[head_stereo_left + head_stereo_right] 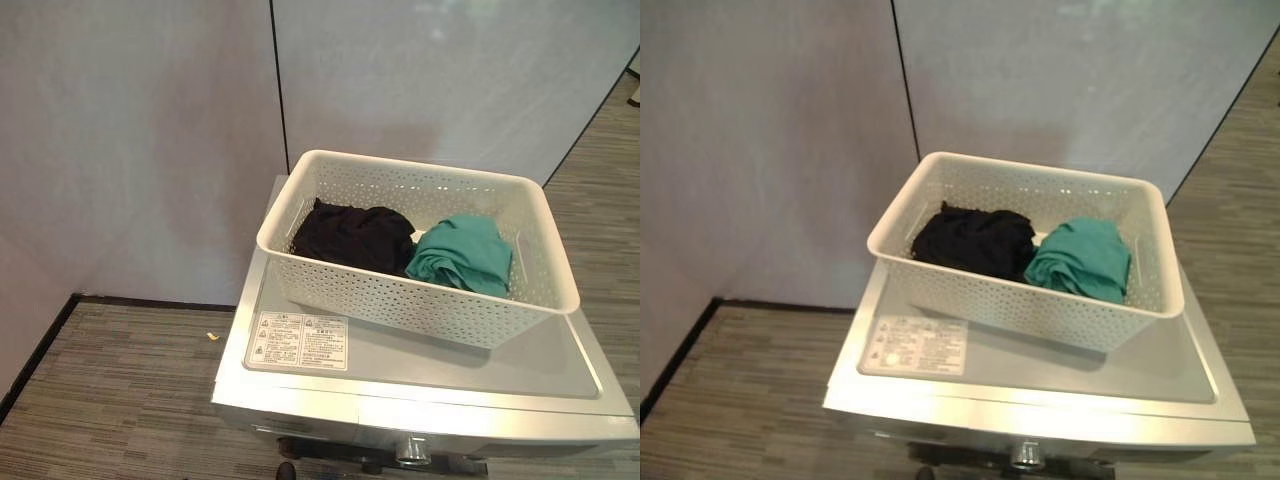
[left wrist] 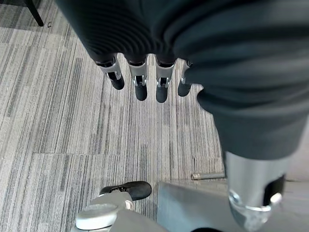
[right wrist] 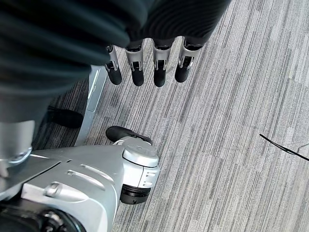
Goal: Grab the laundry basket,head to the washer,open it,put in the laundry and shut it.
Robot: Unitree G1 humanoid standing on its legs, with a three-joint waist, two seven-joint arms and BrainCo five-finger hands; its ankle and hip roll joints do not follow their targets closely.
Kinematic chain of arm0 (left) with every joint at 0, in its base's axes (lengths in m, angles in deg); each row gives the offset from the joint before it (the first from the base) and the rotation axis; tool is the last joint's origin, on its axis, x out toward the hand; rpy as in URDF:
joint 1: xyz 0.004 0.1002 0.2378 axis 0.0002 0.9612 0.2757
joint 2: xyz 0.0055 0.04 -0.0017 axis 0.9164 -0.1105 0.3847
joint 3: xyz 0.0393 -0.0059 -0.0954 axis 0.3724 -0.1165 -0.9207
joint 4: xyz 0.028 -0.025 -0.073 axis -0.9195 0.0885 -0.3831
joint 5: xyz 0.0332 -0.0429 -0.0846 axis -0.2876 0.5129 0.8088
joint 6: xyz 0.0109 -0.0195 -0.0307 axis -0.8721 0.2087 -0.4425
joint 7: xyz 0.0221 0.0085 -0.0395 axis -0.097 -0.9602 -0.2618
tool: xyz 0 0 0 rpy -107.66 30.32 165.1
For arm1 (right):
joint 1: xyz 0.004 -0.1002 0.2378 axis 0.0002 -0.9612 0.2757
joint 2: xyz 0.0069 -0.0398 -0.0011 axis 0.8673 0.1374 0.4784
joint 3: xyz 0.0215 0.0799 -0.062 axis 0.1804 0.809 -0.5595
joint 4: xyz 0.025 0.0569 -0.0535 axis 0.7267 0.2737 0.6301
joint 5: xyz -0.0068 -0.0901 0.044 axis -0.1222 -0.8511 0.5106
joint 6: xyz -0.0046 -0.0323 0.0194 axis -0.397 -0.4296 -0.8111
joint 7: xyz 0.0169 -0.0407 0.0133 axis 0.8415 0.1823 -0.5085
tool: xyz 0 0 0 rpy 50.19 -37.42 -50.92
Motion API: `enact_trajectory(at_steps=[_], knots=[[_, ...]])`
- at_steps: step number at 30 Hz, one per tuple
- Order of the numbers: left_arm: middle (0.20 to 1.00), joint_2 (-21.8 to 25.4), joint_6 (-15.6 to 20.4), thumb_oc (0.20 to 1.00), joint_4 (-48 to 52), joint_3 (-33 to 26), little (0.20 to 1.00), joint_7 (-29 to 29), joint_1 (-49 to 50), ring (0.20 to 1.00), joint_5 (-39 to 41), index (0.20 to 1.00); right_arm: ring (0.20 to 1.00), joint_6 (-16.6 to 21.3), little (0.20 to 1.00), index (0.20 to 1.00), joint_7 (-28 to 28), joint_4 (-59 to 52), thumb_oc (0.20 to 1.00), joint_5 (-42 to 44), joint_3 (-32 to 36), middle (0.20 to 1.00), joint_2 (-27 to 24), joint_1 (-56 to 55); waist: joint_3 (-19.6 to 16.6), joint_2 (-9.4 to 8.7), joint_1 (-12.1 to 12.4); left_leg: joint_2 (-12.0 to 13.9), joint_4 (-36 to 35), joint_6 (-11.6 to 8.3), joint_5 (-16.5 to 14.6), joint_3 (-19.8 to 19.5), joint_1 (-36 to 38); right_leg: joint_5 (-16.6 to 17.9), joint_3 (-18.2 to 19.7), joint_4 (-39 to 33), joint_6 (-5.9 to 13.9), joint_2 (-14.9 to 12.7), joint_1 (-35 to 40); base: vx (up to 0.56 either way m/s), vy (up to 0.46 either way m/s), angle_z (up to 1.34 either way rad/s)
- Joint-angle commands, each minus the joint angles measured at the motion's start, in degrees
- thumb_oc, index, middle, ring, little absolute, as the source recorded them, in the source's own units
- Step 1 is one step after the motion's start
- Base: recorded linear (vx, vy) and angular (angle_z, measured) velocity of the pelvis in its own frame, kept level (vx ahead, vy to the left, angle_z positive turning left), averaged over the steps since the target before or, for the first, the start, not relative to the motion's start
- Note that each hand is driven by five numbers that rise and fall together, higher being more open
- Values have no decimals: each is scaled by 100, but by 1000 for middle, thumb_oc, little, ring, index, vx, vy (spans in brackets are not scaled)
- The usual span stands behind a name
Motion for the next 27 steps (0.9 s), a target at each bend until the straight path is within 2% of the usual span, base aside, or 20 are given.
enact_trajectory(at_steps=[1, 2, 4, 6, 7, 8, 10, 11, 12, 14, 15, 16, 17, 18, 19, 20, 23, 25, 26, 27], knots=[[1000, -149, 85, 1000, -65, 121, 1000, 60, -637, 1000, 71, 1000, 1000, -83, 1000, 1000, 67, 281, 1000, -113, -262, 1000, -165, 151, 176, 124, 240, 489, 183, -282, -36, -267, -267, 45, -551, 51, 160, -97, -735, -420, -114, 12], [1000, -165, 121, 1000, 92, 380, 1000, 157, -951, 1000, 77, 1000, 1000, -83, 1000, 1000, 176, 187, 1000, -61, -296, 1000, -225, 234, 350, 82, 271, 584, 93, -455, 406, -341, -723, -10, -800, 51, 148, -115, -903, -371, -86, 30], [1000, -162, 129, 1000, 142, 524, 1000, 202, -1131, 1000, 42, 1000, 1000, -70, 1000, 1000, 207, 120, 1000, -24, -321, 1000, -246, 262, 432, 61, 262, 602, 100, -523, 585, -354, -967, -7, -954, 51, 123, -141, -973, -378, -94, 79], [1000, -250, 147, 1000, 146, 811, 1000, 252, -1547, 1000, -55, 1000, 1000, -50, 1000, 1000, 280, 3, 1000, -31, -379, 1000, -286, 294, 481, -77, 89, 717, 720, -429, 234, -7, -1083, 114, -1357, 51, 91, -323, -1259, -429, -130, 126], [1000, -250, 147, 1000, 144, 810, 1000, 253, -1550, 1000, -55, 1000, 1000, -50, 1000, 1000, 280, 3, 1000, -31, -378, 1000, -286, 297, 468, -76, 77, 712, 742, -426, 232, -22, -1119, 120, -1369, 51, 92, -328, -1276, -335, -42, 153], [1000, -333, 174, 1000, 229, 980, 1000, 246, -1650, 1000, -120, 1000, 1000, -72, 1000, 1000, 353, -24, 1000, -79, -405, 1000, -331, 268, 451, -122, -99, 980, 1657, -405, -114, 329, -829, 203, -1591, 51, 24, -464, -1348, -218, -4, 137], [1000, -377, 187, 1000, 292, 1031, 1000, 243, -1638, 1000, -154, 1000, 1000, -73, 1000, 1000, 367, -34, 1000, -108, -437, 1000, -349, 259, 447, -88, -151, 1070, 2004, -421, -221, 315, -638, 215, -1662, 51, 4, -488, -1347, -214, 75, 76], [1000, -433, 189, 1000, 370, 1131, 1000, 235, -1630, 1000, -201, 1000, 1000, -90, 1000, 1000, 417, -82, 1000, -175, -510, 1000, -385, 316, 414, -50, -222, 1127, 2545, -493, -260, 77, -160, 329, -1753, 51, 13, -574, -1384, -165, 130, 59], [1000, -433, 188, 1000, 371, 1130, 1000, 235, -1629, 1000, -201, 1000, 1000, -91, 1000, 1000, 417, -83, 1000, -175, -511, 1000, -386, 316, 424, -45, -233, 1131, 2552, -495, -264, 64, -156, 327, -1765, 51, 13, -571, -1370, -190, 216, 62], [1000, -463, 194, 1000, 432, 1248, 1000, 237, -1597, 1000, -321, 1000, 1000, -114, 1000, 1000, 422, -110, 1000, -286, -620, 1000, -404, 377, 359, 33, -312, 1057, 2475, -579, -303, -177, 340, 501, -1815, 51, 69, -651, -1433, -157, 247, 47], [1000, -477, 179, 1000, 491, 1331, 1000, 202, -1577, 1000, -435, 1000, 1000, -136, 1000, 1000, 366, -128, 1000, -376, -739, 1000, -394, 438, 307, 106, -336, 900, 2227, -554, -464, -362, 504, 609, -1795, 51, 169, -676, -1516, -264, 418, 55], [1000, -444, 196, 1000, 777, 1465, 1000, 126, -1503, 1000, -569, 1000, 1000, -152, 1000, 1000, 366, -182, 1000, -509, -788, 1000, -400, 575, 195, 212, -406, 866, 1498, -495, -1088, -30, 915, 827, -1935, 51, 336, -893, -1684, -310, 475, 43], [1000, -401, 203, 1000, 950, 1439, 1000, 79, -1442, 1000, -548, 1000, 1000, -118, 1000, 1000, 313, -307, 1000, -596, -778, 1000, -518, 559, 209, 220, -410, 735, 1341, -383, -1337, 57, 938, 984, -1931, 51, 429, -1025, -1779, -244, 378, 41], [1000, -400, 200, 1000, 956, 1439, 1000, 78, -1437, 1000, -548, 1000, 1000, -120, 1000, 1000, 311, -311, 1000, -597, -778, 1000, -520, 555, 204, 216, -406, 726, 1343, -377, -1338, 62, 935, 989, -1924, 51, 433, -1032, -1784, -270, 342, 49], [1000, -222, 238, 1000, 1335, 1424, 1000, 3, -1349, 1000, -557, 1000, 1000, -93, 1000, 1000, 300, -500, 1000, -710, -779, 1000, -653, 640, 285, 161, -361, 432, 1200, -181, -1755, 126, 895, 1199, -2002, 77, 565, -1304, -1906, -265, 288, 54], [1000, -121, 225, 1000, 1527, 1406, 1000, -61, -1271, 1000, -609, 1000, 1000, -94, 1000, 1000, 251, -638, 1000, -756, -809, 1000, -669, 674, 337, 129, -315, 290, 1104, -65, -1916, 128, 908, 1250, -2013, 89, 633, -1432, -1965, -266, 287, 47], [1000, -3, 216, 1000, 1636, 1308, 1000, -123, -1117, 1000, -674, 1000, 1000, -99, 1000, 1000, 155, -844, 1000, -966, -965, 1000, -677, 775, 425, 164, -171, 122, 1017, 95, -2067, 102, 943, 1187, -1926, 114, 753, -1484, -2018, -204, 198, 16], [1000, 79, 176, 1000, 1622, 1251, 1000, -121, -1086, 1000, -734, 1000, 1000, -150, 1000, 1000, 107, -991, 1000, -1134, -1140, 1000, -639, 1014, 562, 172, -87, 20, 1032, 196, -1928, 115, 794, 1114, -1916, 421, 766, -1610, -2174, -326, 100, -16], [1000, 123, 146, 1000, 1711, 1190, 1000, -127, -1038, 1000, -719, 1000, 1000, -156, 1000, 1000, 96, -1094, 1000, -1229, -1227, 1000, -630, 1069, 621, 111, -85, -86, 1038, 241, -1744, 139, 642, 1070, -1881, 677, 666, -1698, -2235, -463, 87, -25], [1000, 135, 121, 1000, 1632, 1115, 1000, -104, -978, 1000, -646, 1000, 1000, -166, 1000, 1000, 88, -1181, 1000, -1338, -1345, 1000, -617, 1148, 645, 126, -46, -159, 980, 318, -1555, 100, 492, 793, -1595, 1194, 562, -1517, -2077, -340, 53, -22]])
